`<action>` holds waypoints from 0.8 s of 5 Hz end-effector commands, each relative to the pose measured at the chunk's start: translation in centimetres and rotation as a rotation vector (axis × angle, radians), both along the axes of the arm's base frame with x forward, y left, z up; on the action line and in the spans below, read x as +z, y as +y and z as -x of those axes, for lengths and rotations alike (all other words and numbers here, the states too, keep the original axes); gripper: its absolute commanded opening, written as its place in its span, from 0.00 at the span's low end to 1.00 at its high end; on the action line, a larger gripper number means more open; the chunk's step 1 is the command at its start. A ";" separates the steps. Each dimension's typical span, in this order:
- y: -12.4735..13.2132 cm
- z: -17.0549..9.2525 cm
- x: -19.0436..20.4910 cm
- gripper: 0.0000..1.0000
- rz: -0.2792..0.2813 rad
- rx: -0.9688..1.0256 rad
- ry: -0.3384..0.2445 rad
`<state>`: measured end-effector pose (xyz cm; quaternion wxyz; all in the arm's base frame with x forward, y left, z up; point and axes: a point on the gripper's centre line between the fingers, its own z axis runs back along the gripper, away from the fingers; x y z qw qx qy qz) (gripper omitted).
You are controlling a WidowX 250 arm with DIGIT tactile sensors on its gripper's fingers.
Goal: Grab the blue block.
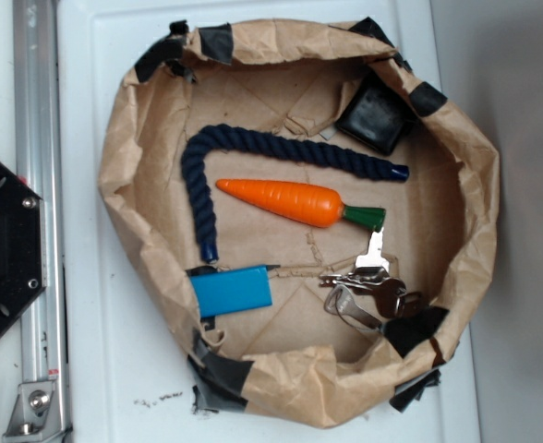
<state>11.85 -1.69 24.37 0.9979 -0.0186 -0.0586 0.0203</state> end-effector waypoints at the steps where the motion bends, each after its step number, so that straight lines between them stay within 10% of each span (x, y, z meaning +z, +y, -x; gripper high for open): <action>1: 0.0 0.0 0.0 1.00 0.000 0.000 0.000; 4: 2.7 -10.3 -10.4 1.00 0.084 0.109 0.172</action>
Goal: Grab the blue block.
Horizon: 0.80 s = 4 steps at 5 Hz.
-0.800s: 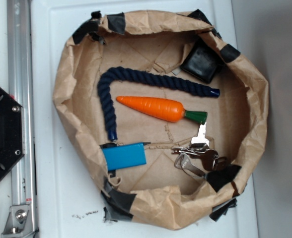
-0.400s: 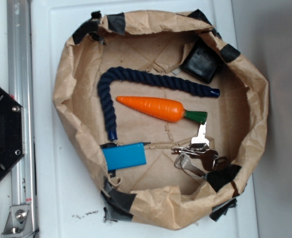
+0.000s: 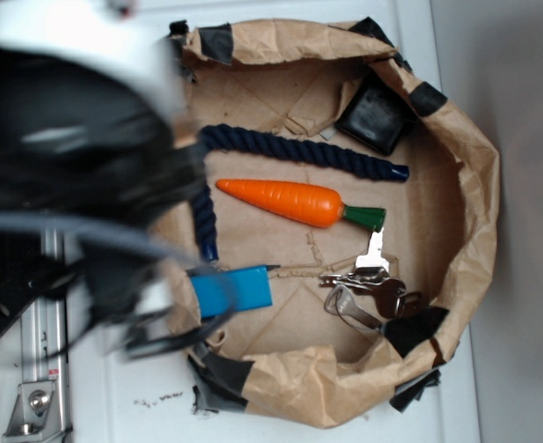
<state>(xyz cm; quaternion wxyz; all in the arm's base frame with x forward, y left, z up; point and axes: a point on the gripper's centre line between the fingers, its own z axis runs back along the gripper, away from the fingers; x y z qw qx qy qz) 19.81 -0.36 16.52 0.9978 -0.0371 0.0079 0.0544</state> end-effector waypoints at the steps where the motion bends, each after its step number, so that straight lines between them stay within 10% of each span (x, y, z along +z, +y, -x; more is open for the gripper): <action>1: 0.5 -2.2 -4.9 1.00 0.033 0.026 0.109; 4: -5.6 -1.8 -13.8 1.00 0.035 0.073 0.149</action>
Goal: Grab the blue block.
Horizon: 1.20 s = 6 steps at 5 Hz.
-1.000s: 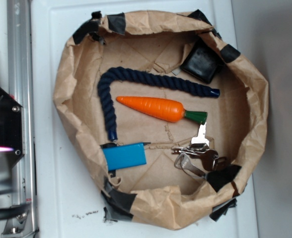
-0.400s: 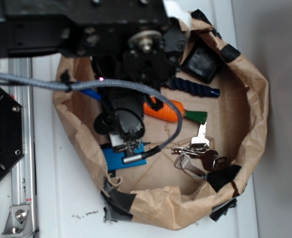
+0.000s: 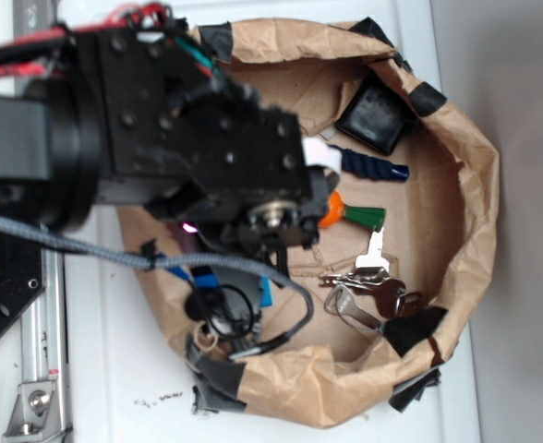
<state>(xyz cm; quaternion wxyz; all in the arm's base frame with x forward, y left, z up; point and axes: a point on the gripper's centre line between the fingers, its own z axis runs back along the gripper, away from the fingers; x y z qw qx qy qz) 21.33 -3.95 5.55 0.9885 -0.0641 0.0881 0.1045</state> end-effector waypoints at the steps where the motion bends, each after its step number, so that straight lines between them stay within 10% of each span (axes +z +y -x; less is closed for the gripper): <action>1: -3.0 1.1 -6.0 1.00 -0.046 -0.073 0.040; 2: -2.8 1.4 -6.7 0.00 -0.062 -0.071 0.043; 4: 3.8 -3.1 0.7 0.00 -0.123 -0.045 -0.071; 6: 7.7 -5.3 7.4 0.00 -0.131 -0.098 -0.316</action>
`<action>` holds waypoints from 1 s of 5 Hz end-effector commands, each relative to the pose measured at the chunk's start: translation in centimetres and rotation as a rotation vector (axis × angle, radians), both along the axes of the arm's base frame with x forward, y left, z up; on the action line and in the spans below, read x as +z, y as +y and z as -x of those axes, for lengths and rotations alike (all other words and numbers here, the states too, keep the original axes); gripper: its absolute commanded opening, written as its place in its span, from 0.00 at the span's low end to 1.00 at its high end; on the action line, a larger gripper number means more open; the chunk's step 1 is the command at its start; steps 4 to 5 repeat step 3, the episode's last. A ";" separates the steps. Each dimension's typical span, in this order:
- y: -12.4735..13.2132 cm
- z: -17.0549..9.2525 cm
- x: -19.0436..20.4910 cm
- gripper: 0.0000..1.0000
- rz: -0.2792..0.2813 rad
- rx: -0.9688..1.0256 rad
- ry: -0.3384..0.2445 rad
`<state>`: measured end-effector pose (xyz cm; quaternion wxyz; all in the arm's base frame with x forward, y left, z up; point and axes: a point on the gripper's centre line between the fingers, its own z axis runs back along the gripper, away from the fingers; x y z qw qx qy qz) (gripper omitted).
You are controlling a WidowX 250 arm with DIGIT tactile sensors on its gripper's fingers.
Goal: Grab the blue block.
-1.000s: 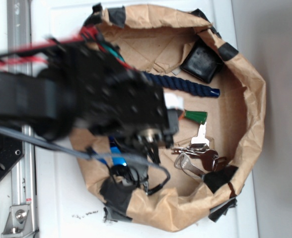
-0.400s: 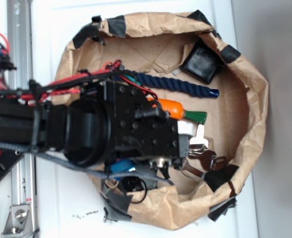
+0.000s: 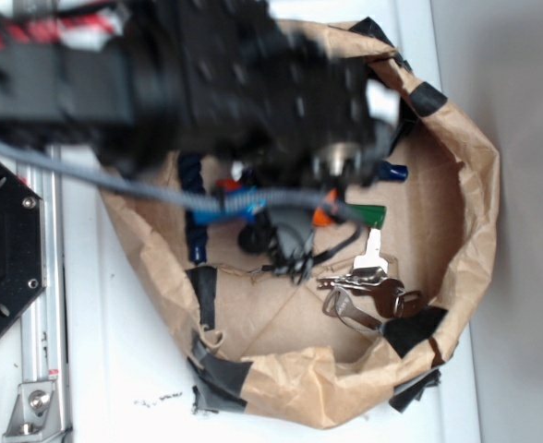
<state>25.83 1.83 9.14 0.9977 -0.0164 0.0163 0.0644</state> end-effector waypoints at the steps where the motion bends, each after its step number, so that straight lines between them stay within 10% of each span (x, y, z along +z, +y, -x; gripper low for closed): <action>1: 1.5 0.0 5.4 0.00 -0.039 -0.081 -0.220; 5: -1.2 1.9 6.4 0.00 -0.129 -0.192 -0.335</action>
